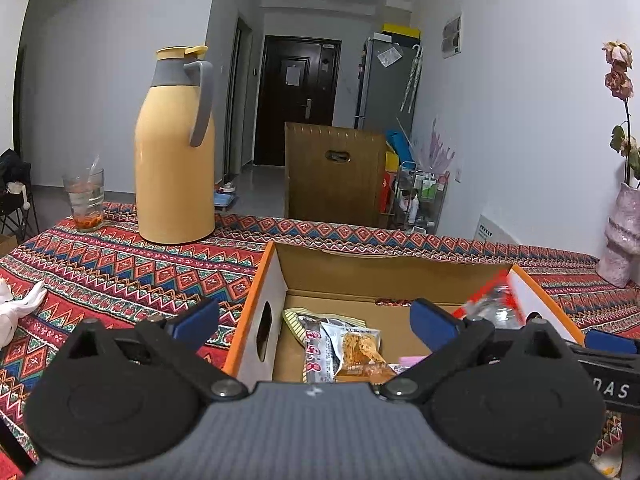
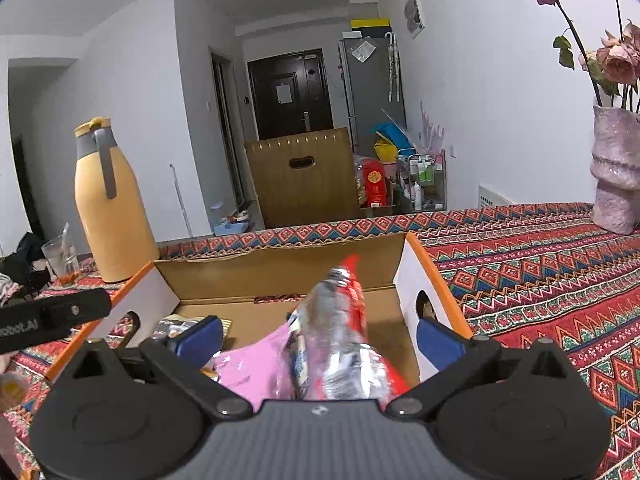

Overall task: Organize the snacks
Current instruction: 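Withdraw both tools from the box back toward the snack pile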

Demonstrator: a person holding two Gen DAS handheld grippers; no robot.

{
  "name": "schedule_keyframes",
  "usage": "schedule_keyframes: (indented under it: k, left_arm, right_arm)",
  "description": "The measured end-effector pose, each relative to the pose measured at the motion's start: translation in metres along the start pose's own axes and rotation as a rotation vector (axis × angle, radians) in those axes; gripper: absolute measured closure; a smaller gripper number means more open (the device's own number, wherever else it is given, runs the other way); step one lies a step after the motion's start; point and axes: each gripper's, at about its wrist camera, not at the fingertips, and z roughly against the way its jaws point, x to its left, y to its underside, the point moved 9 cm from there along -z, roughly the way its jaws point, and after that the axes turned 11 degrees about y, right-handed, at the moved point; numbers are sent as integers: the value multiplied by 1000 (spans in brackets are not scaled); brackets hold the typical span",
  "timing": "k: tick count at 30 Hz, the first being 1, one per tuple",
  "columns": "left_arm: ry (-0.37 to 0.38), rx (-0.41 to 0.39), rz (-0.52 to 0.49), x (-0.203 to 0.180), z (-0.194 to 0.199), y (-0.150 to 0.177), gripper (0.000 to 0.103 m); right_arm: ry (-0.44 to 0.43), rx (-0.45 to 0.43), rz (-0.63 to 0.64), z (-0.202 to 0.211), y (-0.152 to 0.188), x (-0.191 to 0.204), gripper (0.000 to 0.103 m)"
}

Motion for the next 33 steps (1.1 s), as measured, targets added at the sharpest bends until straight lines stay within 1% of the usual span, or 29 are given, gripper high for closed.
schedule_keyframes:
  k: [4, 10, 20, 24, 29, 33]
  left_arm:
    - [-5, 0, 9, 1, 1, 1, 0]
    - [-10, 0, 17, 2, 2, 2, 0]
    - [-5, 2, -2, -5, 4, -2, 0]
    - [8, 4, 12, -9, 11, -10, 0]
    - [3, -16, -14, -12, 27, -18, 0]
    - [3, -11, -13, -7, 40, -18, 0]
  right_arm:
    - [-2, -11, 7, 5, 0, 1, 0]
    - [5, -4, 6, 5, 1, 0, 0]
    - [9, -18, 9, 9, -5, -1, 0]
    - [13, -38, 28, 18, -14, 0, 0]
    - [16, -53, 32, 30, -22, -1, 0]
    - [20, -68, 49, 45, -26, -5, 0]
